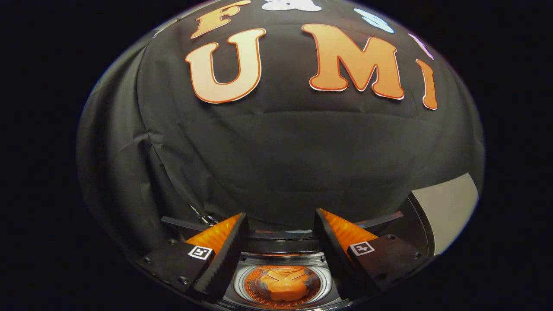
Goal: Put the clothes into the washing machine and then close the washing machine lid.
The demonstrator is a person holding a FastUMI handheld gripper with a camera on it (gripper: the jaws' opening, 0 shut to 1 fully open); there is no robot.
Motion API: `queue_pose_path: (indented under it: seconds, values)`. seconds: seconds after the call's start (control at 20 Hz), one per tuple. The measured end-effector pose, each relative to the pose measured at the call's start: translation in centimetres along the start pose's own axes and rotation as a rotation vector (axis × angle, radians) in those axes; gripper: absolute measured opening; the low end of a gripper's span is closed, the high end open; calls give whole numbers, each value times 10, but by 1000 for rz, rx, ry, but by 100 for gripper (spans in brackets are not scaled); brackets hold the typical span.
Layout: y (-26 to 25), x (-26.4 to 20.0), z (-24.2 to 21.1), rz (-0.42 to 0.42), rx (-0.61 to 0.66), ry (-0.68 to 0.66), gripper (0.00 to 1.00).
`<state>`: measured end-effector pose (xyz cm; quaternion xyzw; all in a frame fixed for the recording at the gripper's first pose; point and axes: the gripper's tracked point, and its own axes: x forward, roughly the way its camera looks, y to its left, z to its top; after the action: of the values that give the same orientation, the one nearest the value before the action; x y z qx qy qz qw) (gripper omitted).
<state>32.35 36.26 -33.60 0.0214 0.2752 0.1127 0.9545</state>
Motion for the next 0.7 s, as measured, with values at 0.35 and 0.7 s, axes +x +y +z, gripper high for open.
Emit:
queue_pose_path:
  seconds: [0.35, 0.7]
  values:
    - [5, -28, -25, 2, -26, -25, 99]
    - [6, -42, -47, 15, -37, -63, 99]
